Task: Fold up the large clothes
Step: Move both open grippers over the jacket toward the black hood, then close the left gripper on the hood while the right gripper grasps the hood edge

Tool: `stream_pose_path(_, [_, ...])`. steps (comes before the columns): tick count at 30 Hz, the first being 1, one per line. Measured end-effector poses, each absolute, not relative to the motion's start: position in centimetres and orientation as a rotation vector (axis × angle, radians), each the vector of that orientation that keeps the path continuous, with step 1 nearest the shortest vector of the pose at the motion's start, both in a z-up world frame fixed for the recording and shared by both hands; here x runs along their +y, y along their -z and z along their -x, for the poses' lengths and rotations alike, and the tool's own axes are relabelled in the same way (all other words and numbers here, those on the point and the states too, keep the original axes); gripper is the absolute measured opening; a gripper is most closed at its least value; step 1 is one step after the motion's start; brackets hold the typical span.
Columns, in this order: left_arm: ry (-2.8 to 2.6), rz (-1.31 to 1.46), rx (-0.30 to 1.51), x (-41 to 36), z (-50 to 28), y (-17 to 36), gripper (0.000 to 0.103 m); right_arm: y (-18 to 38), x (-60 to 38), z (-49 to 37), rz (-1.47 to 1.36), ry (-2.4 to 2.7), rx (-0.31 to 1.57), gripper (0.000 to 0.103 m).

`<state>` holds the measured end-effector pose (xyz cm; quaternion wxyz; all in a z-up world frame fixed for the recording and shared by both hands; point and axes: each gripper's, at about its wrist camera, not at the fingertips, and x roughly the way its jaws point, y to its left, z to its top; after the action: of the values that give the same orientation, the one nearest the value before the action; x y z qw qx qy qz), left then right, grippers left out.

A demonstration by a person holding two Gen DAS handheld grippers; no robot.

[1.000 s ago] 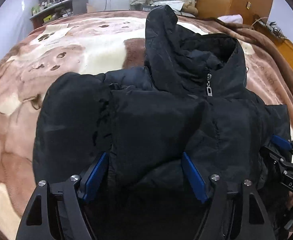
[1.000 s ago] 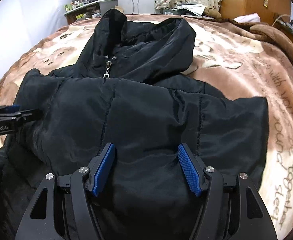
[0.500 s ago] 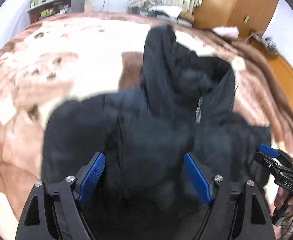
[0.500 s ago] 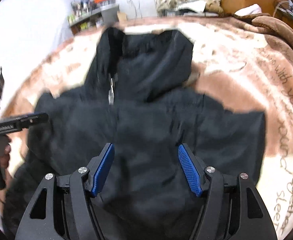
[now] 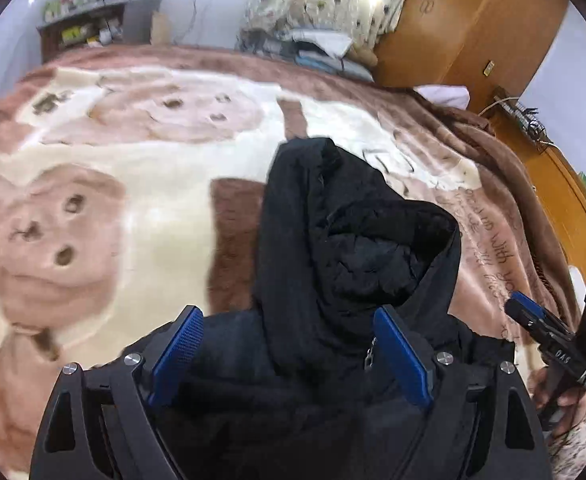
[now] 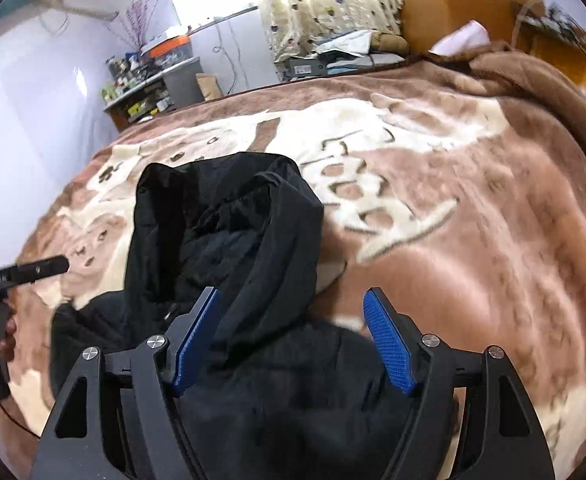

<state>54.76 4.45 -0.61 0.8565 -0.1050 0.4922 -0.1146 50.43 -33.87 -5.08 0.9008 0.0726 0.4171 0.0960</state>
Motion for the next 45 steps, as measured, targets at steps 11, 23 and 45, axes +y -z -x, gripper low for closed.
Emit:
stream_pose_path(11, [0.166,0.148,1.118,0.7,-61.1,5.6,0.087,8.4,-33.1,-56.5,-0.174,-0.154,0.9,0.074])
stream_pose_path(23, [0.175,0.175,1.061,0.3,-60.3,5.2,0.007,8.1,-30.6,-54.6,-0.045,-0.174,0.819,0.003])
stream_pose_path(45, [0.225,0.338,0.941,7.0,-45.3,2.8,0.007,6.7,-30.9,-38.2,0.159,-0.215,0.735,0.0])
